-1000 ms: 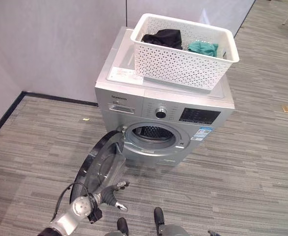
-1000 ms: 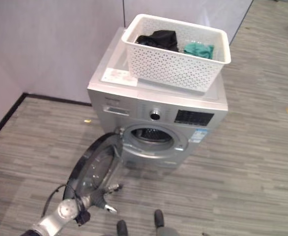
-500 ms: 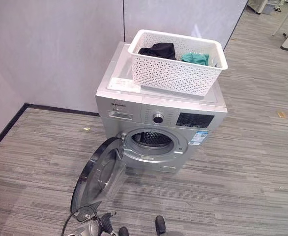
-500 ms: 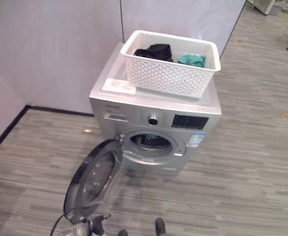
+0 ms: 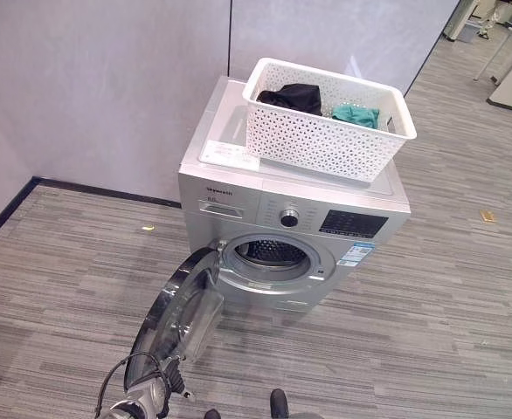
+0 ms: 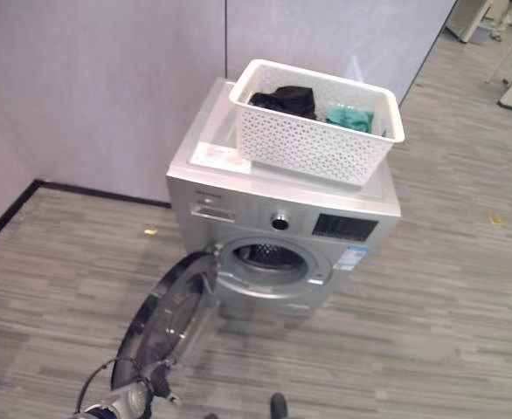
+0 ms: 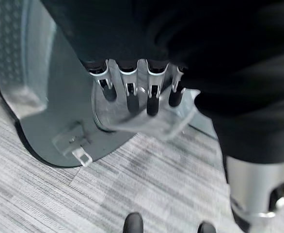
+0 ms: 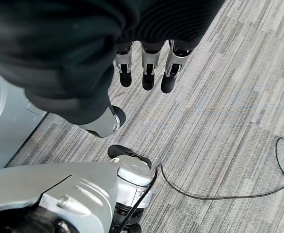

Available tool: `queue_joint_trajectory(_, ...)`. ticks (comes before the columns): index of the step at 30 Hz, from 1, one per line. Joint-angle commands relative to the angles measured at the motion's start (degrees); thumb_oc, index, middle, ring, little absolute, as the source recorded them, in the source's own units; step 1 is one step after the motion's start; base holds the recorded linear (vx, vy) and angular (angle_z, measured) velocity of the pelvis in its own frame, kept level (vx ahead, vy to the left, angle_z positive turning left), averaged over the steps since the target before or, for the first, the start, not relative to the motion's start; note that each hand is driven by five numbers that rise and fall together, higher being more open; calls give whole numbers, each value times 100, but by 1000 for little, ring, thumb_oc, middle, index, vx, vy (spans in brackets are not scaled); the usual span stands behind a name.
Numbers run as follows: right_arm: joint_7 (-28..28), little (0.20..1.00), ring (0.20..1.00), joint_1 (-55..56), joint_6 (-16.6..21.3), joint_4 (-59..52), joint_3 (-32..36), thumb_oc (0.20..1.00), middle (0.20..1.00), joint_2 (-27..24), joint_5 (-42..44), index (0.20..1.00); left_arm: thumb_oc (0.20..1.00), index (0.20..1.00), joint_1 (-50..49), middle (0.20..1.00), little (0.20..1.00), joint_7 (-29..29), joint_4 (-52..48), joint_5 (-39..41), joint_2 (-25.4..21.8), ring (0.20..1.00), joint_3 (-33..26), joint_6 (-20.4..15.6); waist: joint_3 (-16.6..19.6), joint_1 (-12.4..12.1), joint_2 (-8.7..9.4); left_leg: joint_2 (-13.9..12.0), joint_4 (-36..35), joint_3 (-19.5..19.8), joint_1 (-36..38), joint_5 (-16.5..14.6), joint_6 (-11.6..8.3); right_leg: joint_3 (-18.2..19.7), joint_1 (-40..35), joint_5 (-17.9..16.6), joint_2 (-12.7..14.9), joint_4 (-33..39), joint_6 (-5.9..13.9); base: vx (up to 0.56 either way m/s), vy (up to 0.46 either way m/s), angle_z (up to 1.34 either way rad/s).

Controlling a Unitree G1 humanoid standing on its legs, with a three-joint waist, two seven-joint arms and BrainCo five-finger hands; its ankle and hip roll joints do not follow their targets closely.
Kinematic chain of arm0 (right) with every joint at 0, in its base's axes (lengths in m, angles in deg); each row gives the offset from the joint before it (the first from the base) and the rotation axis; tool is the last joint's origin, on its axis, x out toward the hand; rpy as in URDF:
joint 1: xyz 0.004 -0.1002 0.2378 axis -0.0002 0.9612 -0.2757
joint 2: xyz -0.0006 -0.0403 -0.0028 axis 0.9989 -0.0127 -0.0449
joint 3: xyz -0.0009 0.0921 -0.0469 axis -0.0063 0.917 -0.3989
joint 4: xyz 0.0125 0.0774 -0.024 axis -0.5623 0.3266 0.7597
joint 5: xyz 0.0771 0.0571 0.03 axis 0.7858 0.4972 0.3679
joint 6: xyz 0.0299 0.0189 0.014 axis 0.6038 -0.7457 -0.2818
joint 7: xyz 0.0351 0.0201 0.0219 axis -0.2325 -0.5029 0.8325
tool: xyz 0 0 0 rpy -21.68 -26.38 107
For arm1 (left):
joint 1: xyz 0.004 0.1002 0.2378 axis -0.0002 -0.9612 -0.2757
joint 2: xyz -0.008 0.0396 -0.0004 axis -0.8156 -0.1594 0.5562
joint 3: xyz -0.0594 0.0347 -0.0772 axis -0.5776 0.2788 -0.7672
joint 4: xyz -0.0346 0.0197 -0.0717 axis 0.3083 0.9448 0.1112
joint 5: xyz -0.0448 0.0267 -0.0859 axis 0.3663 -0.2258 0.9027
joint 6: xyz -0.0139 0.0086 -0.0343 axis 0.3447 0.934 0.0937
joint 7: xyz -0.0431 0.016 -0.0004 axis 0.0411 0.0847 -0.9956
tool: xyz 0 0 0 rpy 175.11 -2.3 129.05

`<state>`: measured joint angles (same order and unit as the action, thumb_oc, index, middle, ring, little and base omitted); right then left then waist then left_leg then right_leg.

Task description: Grab the laundry basket,head to the washer,open it,put in the laundry and shut it.

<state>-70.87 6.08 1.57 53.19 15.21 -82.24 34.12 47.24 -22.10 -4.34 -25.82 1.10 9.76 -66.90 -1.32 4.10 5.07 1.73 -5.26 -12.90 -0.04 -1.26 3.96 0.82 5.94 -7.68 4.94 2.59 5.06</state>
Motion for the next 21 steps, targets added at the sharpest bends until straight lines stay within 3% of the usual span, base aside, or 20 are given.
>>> queue_joint_trajectory(1, -89, 1000, 1000, -153, 95, -19, -128, 1000, 1000, -319, -29, 1000, 1000, 1000, 525, 1000, 1000, 347, 290, 243, -45, 1000, -277, 19, -58, 95, -291, 135, 654, 208, -298, -420, -90, 5, 97, 646, -153, -571, 179, 0, 0, 0)
queue_joint_trajectory(8, -46, 1000, 1000, -83, 162, -216, -227, 1000, 1000, -402, -77, 1000, 1000, 1000, 777, 1000, 1000, 574, 376, 408, -265, 1000, -534, 99, -76, 134, -239, 105, 696, 136, -384, -415, -104, 91, 188, 609, -185, -554, 171, -4, 1, -3)
queue_joint_trajectory(15, 55, 1000, 1000, -48, 215, -388, -257, 1000, 1000, -567, -235, 1000, 1000, 1000, 989, 1000, 1000, 730, 662, 690, -860, 1000, -1083, 179, -73, 204, -167, 42, 809, 32, -529, -440, -145, 163, 284, 566, -231, -516, 168, -6, -1, -11)
queue_joint_trajectory(21, 97, 1000, 1000, -7, 283, -533, -365, 1000, 1000, -631, -297, 1000, 1000, 1000, 1206, 1000, 1000, 912, 623, 735, -1135, 1000, -1147, 168, -148, 224, -80, -3, 925, 5, -677, -444, -169, 184, 370, 550, -236, -539, 156, -25, -14, -5)
